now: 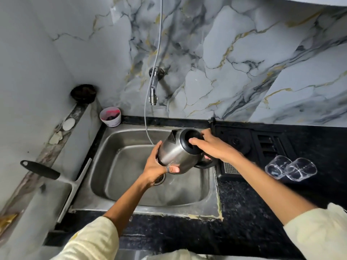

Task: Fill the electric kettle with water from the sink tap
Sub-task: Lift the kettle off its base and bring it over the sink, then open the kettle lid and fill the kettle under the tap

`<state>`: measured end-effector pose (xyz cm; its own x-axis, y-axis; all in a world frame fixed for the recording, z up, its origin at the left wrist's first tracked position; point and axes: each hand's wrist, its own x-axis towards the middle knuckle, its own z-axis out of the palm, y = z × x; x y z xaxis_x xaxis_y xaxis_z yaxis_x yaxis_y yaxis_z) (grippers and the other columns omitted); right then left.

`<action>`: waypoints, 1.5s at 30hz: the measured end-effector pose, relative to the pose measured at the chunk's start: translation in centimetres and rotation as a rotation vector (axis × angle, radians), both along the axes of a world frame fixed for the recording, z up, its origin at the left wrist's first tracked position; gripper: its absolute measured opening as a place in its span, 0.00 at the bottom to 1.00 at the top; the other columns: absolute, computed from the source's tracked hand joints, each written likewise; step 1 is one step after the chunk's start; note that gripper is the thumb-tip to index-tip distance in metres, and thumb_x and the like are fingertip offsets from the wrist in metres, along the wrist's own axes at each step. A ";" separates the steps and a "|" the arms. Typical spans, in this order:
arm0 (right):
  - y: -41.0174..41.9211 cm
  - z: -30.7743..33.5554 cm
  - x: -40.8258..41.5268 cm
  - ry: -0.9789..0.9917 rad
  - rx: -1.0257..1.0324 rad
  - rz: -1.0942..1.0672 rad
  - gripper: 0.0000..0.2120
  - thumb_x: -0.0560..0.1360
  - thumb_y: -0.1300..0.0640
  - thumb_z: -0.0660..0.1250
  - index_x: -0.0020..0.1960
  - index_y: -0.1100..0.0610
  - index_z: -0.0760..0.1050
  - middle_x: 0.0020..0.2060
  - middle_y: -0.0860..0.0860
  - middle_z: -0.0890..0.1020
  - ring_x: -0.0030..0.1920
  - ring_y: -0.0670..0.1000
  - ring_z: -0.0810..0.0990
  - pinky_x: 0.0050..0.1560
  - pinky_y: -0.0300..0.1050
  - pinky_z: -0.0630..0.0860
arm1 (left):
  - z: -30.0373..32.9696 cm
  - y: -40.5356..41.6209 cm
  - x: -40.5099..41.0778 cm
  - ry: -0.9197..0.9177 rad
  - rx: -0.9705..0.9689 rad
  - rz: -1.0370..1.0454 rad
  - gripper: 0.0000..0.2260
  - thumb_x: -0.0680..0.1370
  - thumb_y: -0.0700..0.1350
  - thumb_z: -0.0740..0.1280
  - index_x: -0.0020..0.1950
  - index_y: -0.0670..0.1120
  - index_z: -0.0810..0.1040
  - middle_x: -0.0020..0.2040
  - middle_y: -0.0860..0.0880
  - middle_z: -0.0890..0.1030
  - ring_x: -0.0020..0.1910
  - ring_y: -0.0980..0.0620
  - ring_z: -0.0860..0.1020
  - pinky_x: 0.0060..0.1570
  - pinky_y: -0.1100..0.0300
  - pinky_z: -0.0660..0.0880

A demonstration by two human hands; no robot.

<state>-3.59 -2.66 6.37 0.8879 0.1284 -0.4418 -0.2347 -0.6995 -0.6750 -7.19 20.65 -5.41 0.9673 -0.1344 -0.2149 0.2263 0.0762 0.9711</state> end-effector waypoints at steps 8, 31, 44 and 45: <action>-1.2 1.6 1.4 0.207 0.652 0.062 0.20 0.78 0.50 0.66 0.69 0.48 0.77 0.56 0.54 0.87 0.53 0.54 0.85 0.56 0.54 0.82 | -1.8 3.7 2.5 0.134 -0.049 -0.155 0.54 0.56 0.42 0.87 0.79 0.55 0.69 0.76 0.44 0.76 0.71 0.43 0.79 0.60 0.45 0.82; 3.3 -5.8 8.1 -0.166 0.444 0.118 0.37 0.71 0.72 0.75 0.68 0.41 0.69 0.57 0.41 0.79 0.57 0.40 0.78 0.55 0.40 0.80 | 2.5 8.3 14.3 -0.001 0.391 0.062 0.43 0.76 0.67 0.69 0.85 0.52 0.58 0.85 0.47 0.62 0.80 0.50 0.65 0.78 0.51 0.62; 8.9 -8.2 14.1 -0.233 0.472 -0.121 0.34 0.73 0.79 0.65 0.70 0.49 0.69 0.56 0.52 0.78 0.53 0.45 0.78 0.47 0.29 0.77 | 9.7 3.1 23.9 -0.326 1.283 0.243 0.20 0.75 0.58 0.71 0.43 0.41 0.83 0.45 0.37 0.86 0.45 0.32 0.83 0.39 0.51 0.72; 9.0 -8.2 14.2 -0.238 0.474 -0.128 0.34 0.72 0.79 0.66 0.70 0.50 0.69 0.57 0.50 0.78 0.53 0.40 0.78 0.50 0.30 0.76 | 9.4 3.4 24.0 -0.340 1.242 0.227 0.18 0.74 0.58 0.71 0.40 0.42 0.81 0.44 0.36 0.86 0.44 0.32 0.83 0.39 0.50 0.72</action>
<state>10.65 6.32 -1.84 0.9779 0.1493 -0.1466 -0.1000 -0.2817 -0.9543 16.79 24.05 4.02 0.9723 0.1478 0.1813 0.0578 -0.9029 0.4259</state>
